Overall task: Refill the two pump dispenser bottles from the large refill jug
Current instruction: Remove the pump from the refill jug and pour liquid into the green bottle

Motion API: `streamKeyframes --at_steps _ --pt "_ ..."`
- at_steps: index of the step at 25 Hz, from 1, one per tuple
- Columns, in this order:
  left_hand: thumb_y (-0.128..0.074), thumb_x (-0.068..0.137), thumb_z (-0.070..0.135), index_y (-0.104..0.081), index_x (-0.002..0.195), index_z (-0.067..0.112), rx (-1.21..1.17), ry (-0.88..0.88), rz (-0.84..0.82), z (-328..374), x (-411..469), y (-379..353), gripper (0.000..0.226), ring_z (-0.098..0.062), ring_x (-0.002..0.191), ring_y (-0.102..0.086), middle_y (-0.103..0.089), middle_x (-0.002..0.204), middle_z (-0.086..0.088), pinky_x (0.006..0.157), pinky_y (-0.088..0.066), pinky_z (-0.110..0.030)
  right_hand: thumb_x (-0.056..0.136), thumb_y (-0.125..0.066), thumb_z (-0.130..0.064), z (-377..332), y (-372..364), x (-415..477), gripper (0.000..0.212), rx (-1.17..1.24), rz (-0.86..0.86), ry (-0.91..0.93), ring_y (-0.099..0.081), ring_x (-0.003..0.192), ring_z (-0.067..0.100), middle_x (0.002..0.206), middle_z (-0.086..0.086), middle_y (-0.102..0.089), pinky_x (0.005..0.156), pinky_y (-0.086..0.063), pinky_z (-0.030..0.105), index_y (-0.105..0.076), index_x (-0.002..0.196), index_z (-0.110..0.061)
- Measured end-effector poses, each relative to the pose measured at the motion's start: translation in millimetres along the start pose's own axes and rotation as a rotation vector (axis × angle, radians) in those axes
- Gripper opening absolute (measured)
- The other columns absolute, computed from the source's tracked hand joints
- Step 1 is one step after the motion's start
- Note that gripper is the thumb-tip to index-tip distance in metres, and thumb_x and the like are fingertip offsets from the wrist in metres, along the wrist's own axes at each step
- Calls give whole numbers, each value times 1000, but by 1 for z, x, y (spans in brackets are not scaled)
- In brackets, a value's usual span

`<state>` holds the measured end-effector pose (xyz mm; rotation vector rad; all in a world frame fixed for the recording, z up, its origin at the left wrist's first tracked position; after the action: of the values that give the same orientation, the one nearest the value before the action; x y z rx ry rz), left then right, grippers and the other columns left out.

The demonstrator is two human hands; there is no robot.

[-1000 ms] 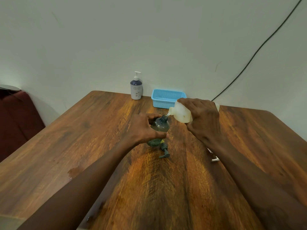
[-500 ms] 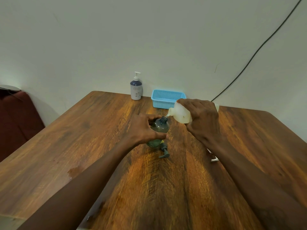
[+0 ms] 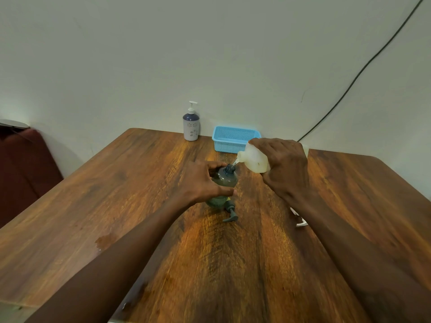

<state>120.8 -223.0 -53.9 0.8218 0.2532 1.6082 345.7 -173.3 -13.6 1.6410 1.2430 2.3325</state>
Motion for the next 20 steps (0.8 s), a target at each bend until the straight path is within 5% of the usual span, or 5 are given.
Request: streamKeyframes --at_steps 14,20 --pt "-92 55 53 -67 134 12 3 -6 -13 -3 -2 1 93 -2 105 -70 -73 126 1 86 -54 -9 71 -85 -10 -1 -1 0 71 -4 -8 15 -66 115 32 127 5 -72 95 -48 47 -62 137 -22" --pt "-97 59 44 -67 134 12 -3 8 -12 -3 -4 0 87 1 103 -68 -73 127 2 82 -51 -4 68 -86 -9 0 -1 0 74 -8 -13 18 -66 116 33 127 6 -71 95 -49 49 -62 137 -21"
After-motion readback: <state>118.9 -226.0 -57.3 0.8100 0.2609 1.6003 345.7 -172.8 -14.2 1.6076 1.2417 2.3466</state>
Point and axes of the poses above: each hand's wrist, its own x-axis towards the middle knuckle, its own y-axis out of the back of the hand, z = x × y, the point moved 2 cm from there along x, towards the middle knuckle
